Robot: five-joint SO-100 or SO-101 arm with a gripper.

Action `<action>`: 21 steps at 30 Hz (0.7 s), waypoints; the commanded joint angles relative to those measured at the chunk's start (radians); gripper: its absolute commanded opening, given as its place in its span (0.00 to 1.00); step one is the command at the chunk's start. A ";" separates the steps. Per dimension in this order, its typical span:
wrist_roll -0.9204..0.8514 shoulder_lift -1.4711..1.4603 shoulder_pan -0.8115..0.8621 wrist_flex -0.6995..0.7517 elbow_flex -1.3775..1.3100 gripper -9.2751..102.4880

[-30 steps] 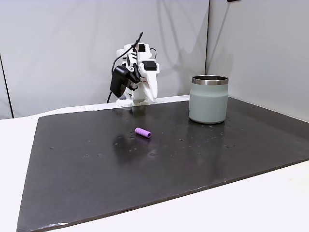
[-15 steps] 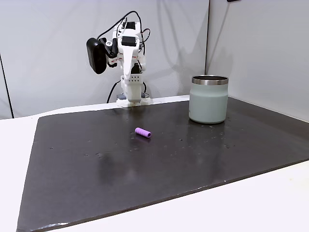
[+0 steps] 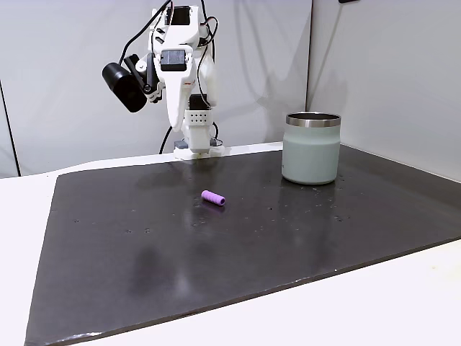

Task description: Grasp a pengrip and put it in the cup.

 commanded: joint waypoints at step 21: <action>0.360 -0.494 -0.176 0.359 -0.431 0.19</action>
